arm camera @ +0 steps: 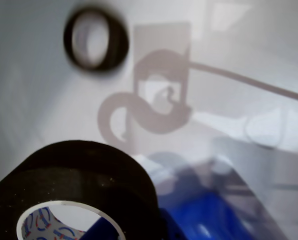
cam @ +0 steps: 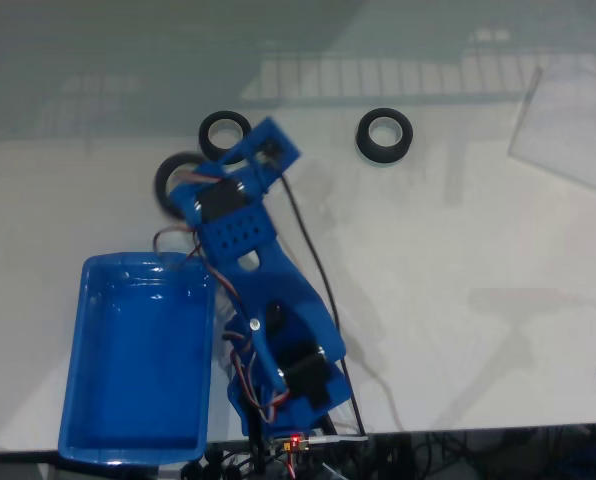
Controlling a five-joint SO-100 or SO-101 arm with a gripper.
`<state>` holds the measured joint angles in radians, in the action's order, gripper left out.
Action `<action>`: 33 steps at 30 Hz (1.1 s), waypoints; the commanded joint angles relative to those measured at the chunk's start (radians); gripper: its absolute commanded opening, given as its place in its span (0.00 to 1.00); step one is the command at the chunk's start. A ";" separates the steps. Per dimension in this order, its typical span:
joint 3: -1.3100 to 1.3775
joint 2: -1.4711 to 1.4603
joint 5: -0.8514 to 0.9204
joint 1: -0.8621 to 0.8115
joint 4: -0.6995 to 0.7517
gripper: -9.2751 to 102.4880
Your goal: Grasp all tape and put them in the bin.
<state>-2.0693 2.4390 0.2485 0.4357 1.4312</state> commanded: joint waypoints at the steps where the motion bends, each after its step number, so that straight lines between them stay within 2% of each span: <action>1: 0.002 0.063 0.038 0.150 0.064 0.08; 6: -0.041 0.049 0.035 0.336 0.069 0.08; 15: -0.155 0.049 0.031 0.597 -0.009 0.08; 22: -0.287 0.049 0.147 0.678 -0.097 0.08; 23: -0.305 0.051 0.169 0.680 -0.103 0.10; 25: -0.350 0.058 0.170 0.681 -0.109 0.22; 28: -0.380 0.072 0.132 0.660 -0.149 0.35; 33: -0.370 0.091 0.063 0.652 -0.201 0.41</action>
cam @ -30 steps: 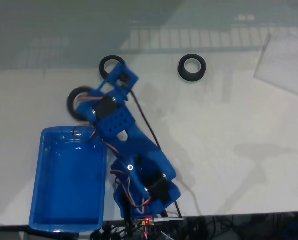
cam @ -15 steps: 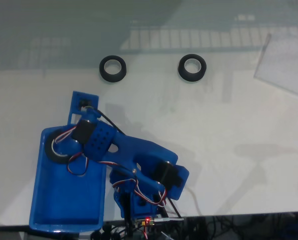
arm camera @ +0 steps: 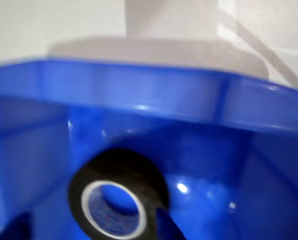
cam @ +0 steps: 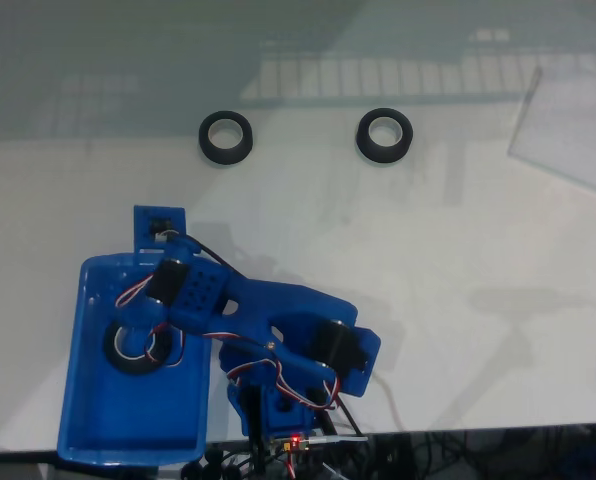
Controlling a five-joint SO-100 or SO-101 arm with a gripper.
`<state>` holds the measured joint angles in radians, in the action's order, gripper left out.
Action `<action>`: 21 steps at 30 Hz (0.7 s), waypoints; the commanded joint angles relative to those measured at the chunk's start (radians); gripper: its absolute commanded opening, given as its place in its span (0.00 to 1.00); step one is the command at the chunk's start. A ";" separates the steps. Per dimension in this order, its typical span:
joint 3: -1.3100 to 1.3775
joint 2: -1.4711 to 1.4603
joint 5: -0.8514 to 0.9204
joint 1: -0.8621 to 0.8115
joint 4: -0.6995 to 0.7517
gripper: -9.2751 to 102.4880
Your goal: Grasp all tape and put them in the bin.
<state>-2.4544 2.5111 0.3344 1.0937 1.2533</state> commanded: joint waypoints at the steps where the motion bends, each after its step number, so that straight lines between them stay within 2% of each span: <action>1: 0.025 0.021 -0.032 -0.009 -0.028 0.42; 9: 0.284 0.009 -0.089 -0.156 0.014 0.41; 16: 0.529 -0.150 -0.186 -0.446 -0.009 0.41; 21: 0.600 -0.316 -0.199 -0.676 -0.071 0.40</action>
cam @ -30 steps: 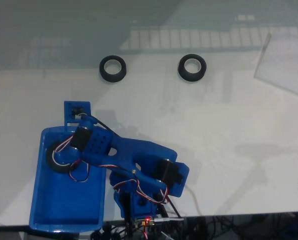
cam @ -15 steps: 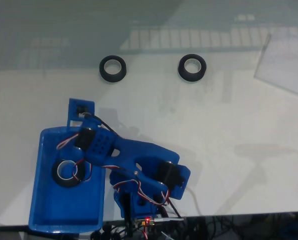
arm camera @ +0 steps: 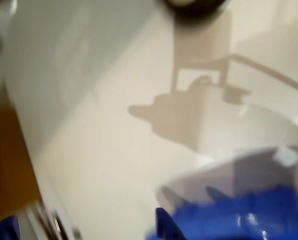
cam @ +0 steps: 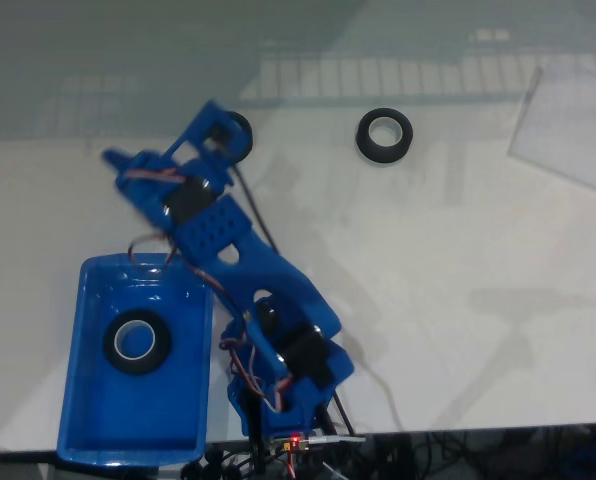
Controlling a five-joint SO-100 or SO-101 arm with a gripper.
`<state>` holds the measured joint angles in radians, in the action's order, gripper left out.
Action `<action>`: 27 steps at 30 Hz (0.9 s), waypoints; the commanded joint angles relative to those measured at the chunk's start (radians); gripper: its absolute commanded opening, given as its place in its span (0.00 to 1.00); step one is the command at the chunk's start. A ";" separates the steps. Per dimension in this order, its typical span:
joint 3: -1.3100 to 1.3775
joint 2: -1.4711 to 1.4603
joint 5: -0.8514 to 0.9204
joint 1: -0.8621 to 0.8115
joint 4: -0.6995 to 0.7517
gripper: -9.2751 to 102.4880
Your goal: Grasp all tape and put them in the bin.
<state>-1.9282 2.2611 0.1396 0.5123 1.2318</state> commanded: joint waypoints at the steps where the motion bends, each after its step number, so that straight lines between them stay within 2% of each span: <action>1: 0.083 -0.101 -0.006 -0.130 -0.057 0.40; 11: 0.219 -0.482 -0.003 -0.336 -0.094 0.39; 27: 0.457 -0.841 -0.075 -0.430 -0.057 0.36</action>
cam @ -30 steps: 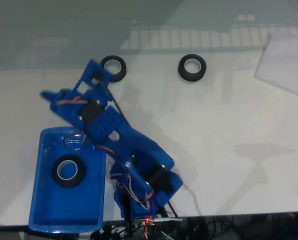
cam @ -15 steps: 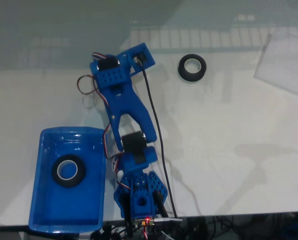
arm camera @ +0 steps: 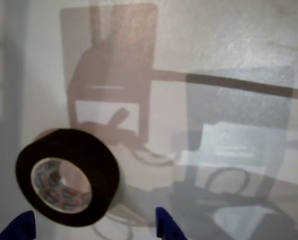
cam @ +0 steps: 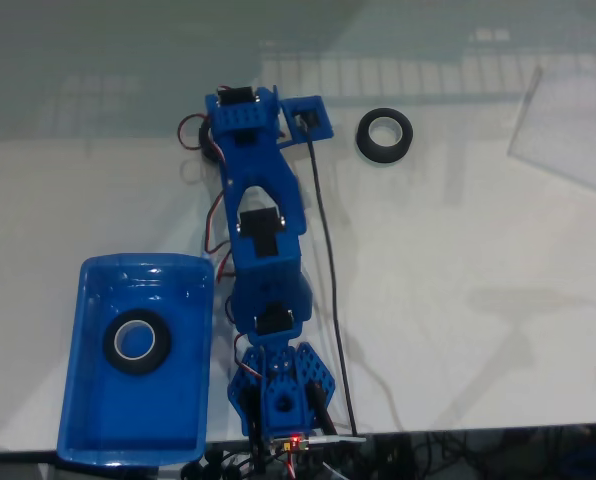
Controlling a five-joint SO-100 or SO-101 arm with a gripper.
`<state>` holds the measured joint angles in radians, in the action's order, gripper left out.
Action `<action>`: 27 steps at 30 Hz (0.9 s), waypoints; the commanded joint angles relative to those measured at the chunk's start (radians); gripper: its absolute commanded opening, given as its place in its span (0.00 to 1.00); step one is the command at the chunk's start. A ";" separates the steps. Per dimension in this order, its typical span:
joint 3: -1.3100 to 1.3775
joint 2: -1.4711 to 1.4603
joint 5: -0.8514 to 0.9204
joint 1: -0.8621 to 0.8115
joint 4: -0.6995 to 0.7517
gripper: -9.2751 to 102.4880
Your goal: Grasp all tape and put them in the bin.
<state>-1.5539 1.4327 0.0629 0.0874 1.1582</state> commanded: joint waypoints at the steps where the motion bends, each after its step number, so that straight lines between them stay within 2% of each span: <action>1: 0.098 -0.034 0.005 -0.005 0.031 0.36; 12: 0.276 -0.222 0.035 0.014 0.104 0.35; 20: 0.416 -0.353 0.025 0.009 0.118 0.29; 22: 0.434 -0.382 0.029 0.017 0.117 0.26; 26: 0.442 -0.408 0.048 0.028 0.109 0.09; 27: 0.442 -0.411 0.040 0.028 0.110 0.08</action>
<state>-1.1597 1.0155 0.0966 0.1043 1.2747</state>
